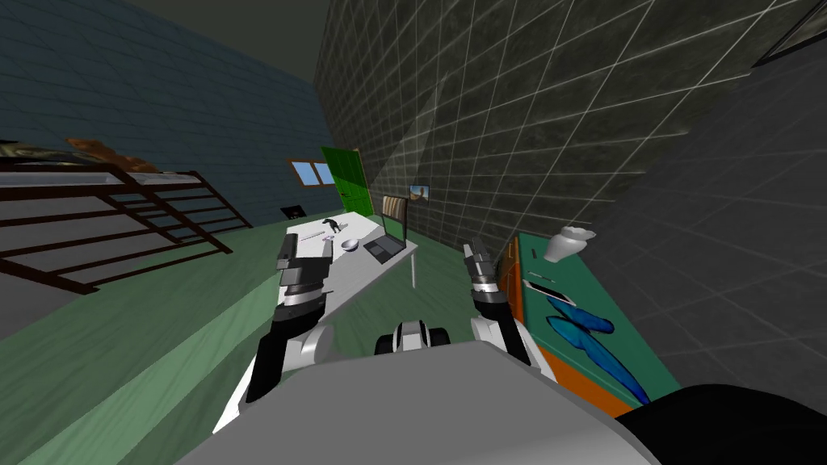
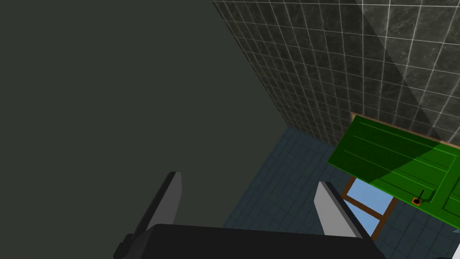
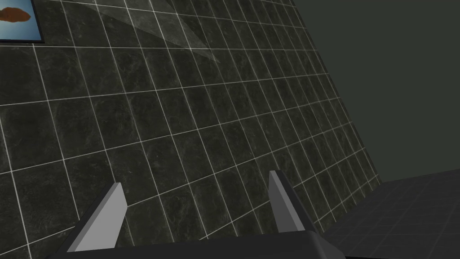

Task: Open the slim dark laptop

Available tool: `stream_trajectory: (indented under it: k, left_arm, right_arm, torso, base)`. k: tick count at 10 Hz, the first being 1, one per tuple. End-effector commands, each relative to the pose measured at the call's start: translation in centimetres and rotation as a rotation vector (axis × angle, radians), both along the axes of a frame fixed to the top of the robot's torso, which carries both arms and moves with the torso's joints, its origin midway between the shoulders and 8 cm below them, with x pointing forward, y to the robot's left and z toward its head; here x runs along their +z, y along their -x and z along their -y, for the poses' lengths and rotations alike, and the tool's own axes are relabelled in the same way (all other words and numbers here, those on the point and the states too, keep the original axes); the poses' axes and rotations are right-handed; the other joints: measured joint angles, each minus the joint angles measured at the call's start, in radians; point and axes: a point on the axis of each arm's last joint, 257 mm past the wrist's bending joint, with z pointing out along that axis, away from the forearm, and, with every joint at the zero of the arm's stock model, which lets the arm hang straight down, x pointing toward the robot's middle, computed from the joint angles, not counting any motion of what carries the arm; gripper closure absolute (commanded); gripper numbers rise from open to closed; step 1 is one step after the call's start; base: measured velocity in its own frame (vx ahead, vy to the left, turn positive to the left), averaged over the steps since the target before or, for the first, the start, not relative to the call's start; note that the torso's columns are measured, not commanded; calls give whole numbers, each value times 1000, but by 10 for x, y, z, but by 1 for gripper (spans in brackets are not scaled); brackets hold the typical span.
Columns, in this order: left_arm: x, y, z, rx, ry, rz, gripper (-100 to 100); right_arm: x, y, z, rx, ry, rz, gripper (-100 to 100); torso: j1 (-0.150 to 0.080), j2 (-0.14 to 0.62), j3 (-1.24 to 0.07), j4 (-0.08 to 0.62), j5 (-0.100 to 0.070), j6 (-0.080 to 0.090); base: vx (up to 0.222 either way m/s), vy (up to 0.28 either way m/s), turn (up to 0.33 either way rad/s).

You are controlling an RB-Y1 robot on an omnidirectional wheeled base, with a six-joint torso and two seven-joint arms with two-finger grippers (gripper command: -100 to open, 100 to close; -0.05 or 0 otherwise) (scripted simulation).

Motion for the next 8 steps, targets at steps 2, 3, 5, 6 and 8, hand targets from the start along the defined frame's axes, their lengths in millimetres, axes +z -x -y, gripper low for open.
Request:
stream_trajectory:
  k: [2, 3, 5, 6, 8]
  left_arm:
    - [-9, -20, 2, -34, 9, -70, -100]
    - [-13, -28, 3, -47, 13, -96, -100]
    - [-17, -37, 4, -60, 18, -128, -100]
    - [-19, -45, 6, -74, 23, -153, -100]
    - [-24, -54, 7, -88, 29, -186, -100]
  right_arm:
    - [0, 0, 0, 0, 0, 0, 0]
    - [0, 0, 0, 0, 0, 0, 0]
    - [0, 0, 0, 0, 0, 0, 0]
    - [0, 0, 0, 0, 0, 0, 0]
    - [0, 0, 0, 0, 0, 0, 0]
  torso:
    - [0, 0, 0, 0, 0, 0]
    - [1, 1, 0, 0, 0, 0]
    - [0, 0, 0, 0, 0, 0]
    - [0, 1, 0, 0, 0, 0]
    - [1, 1, 0, 0, 0, 0]
  base:
    - [52, -15, -62]
    - [38, -9, -82]
    - [43, -13, -75]
    - [35, -7, -68]
    - [34, -8, -66]
